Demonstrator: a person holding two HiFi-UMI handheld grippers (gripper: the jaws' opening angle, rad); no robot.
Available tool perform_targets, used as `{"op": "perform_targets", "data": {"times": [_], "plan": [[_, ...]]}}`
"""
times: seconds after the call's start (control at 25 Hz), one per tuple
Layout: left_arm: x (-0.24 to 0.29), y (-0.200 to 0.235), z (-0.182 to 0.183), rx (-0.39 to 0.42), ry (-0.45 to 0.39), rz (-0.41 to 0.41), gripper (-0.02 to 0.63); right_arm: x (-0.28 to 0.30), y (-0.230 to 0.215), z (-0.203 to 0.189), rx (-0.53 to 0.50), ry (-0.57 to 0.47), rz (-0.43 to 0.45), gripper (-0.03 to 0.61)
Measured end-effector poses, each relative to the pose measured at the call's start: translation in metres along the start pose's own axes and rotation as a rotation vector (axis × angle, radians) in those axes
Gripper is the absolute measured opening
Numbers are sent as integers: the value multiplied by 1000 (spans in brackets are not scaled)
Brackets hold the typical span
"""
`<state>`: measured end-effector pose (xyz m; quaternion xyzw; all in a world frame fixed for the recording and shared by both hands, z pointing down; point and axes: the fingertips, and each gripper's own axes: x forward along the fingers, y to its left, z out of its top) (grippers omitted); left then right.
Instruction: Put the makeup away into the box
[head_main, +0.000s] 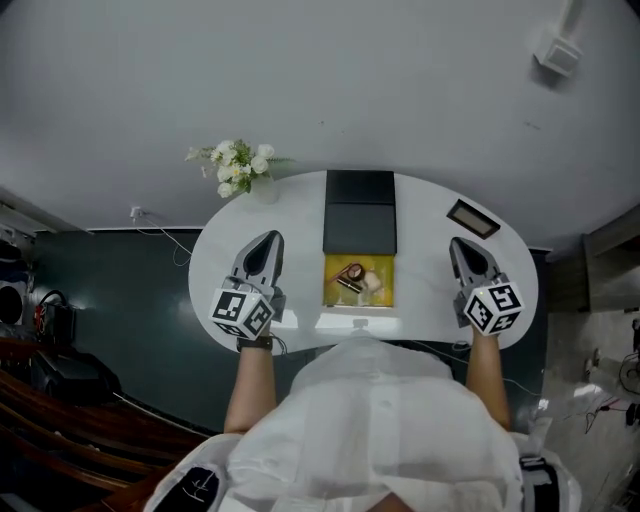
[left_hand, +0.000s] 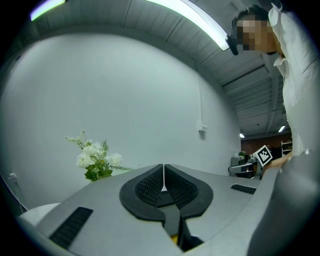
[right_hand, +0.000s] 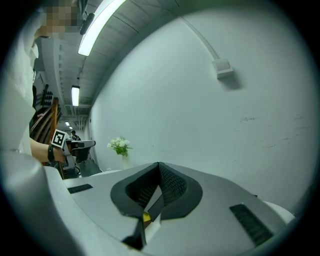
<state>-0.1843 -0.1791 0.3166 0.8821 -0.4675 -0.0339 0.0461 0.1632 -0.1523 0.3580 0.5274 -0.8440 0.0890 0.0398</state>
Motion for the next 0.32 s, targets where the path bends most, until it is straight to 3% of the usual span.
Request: {"op": "perform_targets", "data": {"times": [0.32], "plan": [[-16, -8, 3, -25, 12, -4, 21, -20, 2, 13, -6, -18, -20, 11]]}}
